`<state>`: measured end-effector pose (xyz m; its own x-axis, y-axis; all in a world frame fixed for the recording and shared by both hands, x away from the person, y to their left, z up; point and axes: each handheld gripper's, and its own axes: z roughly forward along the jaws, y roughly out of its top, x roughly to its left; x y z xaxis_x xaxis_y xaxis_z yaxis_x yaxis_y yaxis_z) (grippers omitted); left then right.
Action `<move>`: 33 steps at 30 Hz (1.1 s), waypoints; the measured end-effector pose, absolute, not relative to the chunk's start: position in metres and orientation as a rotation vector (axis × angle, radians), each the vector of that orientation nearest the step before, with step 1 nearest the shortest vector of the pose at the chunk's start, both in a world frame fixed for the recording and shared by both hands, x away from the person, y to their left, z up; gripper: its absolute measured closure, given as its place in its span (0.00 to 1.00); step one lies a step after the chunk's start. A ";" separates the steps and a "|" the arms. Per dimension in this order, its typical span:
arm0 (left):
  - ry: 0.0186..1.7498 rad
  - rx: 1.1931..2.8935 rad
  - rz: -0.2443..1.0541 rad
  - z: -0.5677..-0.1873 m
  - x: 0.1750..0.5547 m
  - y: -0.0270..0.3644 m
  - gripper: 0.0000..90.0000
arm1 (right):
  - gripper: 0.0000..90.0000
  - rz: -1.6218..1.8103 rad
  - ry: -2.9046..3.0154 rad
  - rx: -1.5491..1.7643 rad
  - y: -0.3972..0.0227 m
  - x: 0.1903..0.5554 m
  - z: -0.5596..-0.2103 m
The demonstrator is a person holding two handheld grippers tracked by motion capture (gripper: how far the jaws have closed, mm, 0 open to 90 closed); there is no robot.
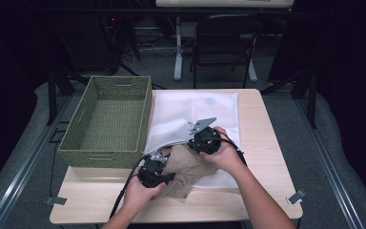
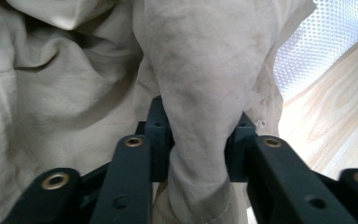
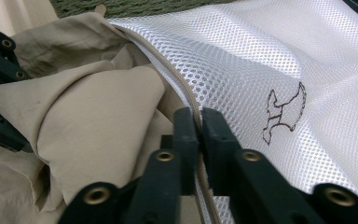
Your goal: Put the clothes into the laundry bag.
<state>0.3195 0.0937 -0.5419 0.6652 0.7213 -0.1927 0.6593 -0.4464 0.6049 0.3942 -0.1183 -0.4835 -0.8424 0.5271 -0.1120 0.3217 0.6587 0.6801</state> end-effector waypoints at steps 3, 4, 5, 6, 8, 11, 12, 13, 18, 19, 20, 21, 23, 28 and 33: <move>1.057 2.230 0.124 -0.541 0.319 0.093 0.83 | 0.98 0.981 2.569 0.679 -0.119 0.394 -0.482; 1.064 2.225 0.128 -0.540 0.319 0.090 0.83 | 0.98 0.982 2.563 0.686 -0.118 0.394 -0.481; 1.064 2.225 0.128 -0.540 0.319 0.090 0.84 | 0.98 0.982 2.563 0.686 -0.118 0.394 -0.481; 1.059 2.233 0.147 -0.539 0.320 0.087 0.85 | 0.99 0.978 2.565 0.677 -0.117 0.393 -0.480; 1.056 2.236 0.151 -0.538 0.321 0.083 0.85 | 0.99 0.981 2.562 0.672 -0.116 0.392 -0.478; 1.058 2.237 0.150 -0.536 0.324 0.080 0.86 | 0.99 1.009 2.548 0.668 -0.114 0.391 -0.477; 1.058 2.239 0.150 -0.535 0.327 0.076 0.86 | 0.99 1.004 2.543 0.659 -0.113 0.390 -0.475; 1.064 2.232 0.143 -0.534 0.329 0.074 0.86 | 0.99 1.013 2.538 0.664 -0.113 0.390 -0.474; 1.075 2.235 0.145 -0.531 0.339 0.065 0.86 | 0.99 1.039 2.534 0.657 -0.114 0.390 -0.472; 1.079 2.235 0.154 -0.531 0.341 0.063 0.87 | 0.99 1.045 2.537 0.656 -0.114 0.390 -0.472; 1.081 2.234 0.154 -0.530 0.343 0.062 0.87 | 0.99 1.049 2.536 0.655 -0.114 0.390 -0.471; 1.083 2.235 0.154 -0.530 0.345 0.061 0.87 | 0.99 1.056 2.532 0.659 -0.113 0.389 -0.471; 1.096 2.228 0.155 -0.530 0.349 0.058 0.87 | 0.99 1.060 2.539 0.655 -0.113 0.389 -0.470; 1.122 2.200 0.149 -0.532 0.356 0.055 0.87 | 0.99 1.086 2.530 0.653 -0.112 0.388 -0.470; 1.148 2.177 0.175 -0.532 0.367 0.052 0.87 | 0.99 1.080 2.536 0.641 -0.111 0.387 -0.468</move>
<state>0.3669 0.0522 -0.5324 0.6058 0.7752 -0.1791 0.6869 -0.3960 0.6094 0.3875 -0.1115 -0.4683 -0.8518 0.5131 -0.1060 0.2792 0.6156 0.7369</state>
